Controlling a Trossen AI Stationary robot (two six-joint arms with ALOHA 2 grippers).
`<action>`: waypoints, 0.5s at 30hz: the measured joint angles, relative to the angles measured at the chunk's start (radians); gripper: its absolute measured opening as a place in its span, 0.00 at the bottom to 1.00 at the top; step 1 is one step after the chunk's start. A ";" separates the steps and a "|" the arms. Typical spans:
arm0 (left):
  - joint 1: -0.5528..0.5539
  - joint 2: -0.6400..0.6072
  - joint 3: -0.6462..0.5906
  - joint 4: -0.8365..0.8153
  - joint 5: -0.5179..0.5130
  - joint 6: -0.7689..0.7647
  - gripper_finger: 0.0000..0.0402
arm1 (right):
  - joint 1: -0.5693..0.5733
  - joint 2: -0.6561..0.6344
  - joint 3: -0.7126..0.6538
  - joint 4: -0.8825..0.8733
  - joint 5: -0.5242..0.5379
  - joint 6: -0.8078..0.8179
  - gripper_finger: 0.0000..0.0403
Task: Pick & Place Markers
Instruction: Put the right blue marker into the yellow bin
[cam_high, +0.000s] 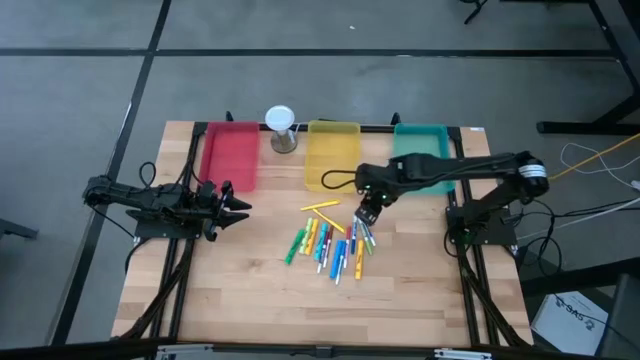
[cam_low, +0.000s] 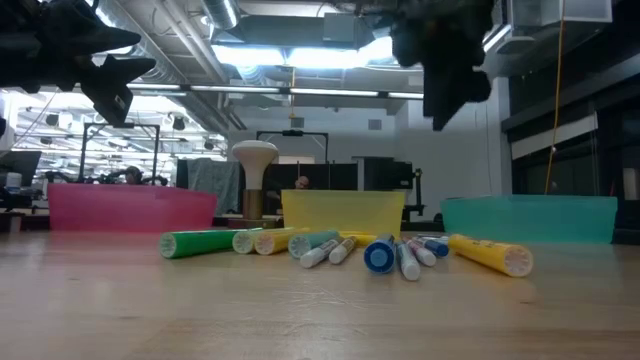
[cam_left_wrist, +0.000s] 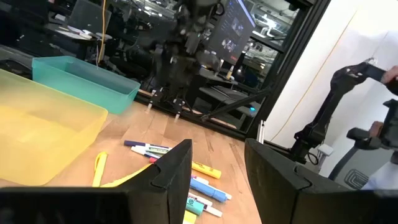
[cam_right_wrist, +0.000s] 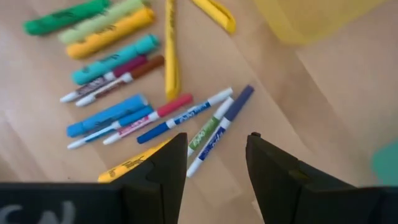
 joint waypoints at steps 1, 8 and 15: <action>0.000 0.000 0.000 0.000 0.000 0.000 0.36 | 0.000 0.017 0.000 -0.007 0.000 0.019 0.40; 0.000 0.000 0.000 0.000 0.000 0.000 0.36 | 0.000 0.133 0.000 -0.060 0.000 0.080 0.40; 0.000 0.000 0.000 0.000 0.000 0.000 0.36 | 0.000 0.234 0.000 -0.063 0.001 0.100 0.40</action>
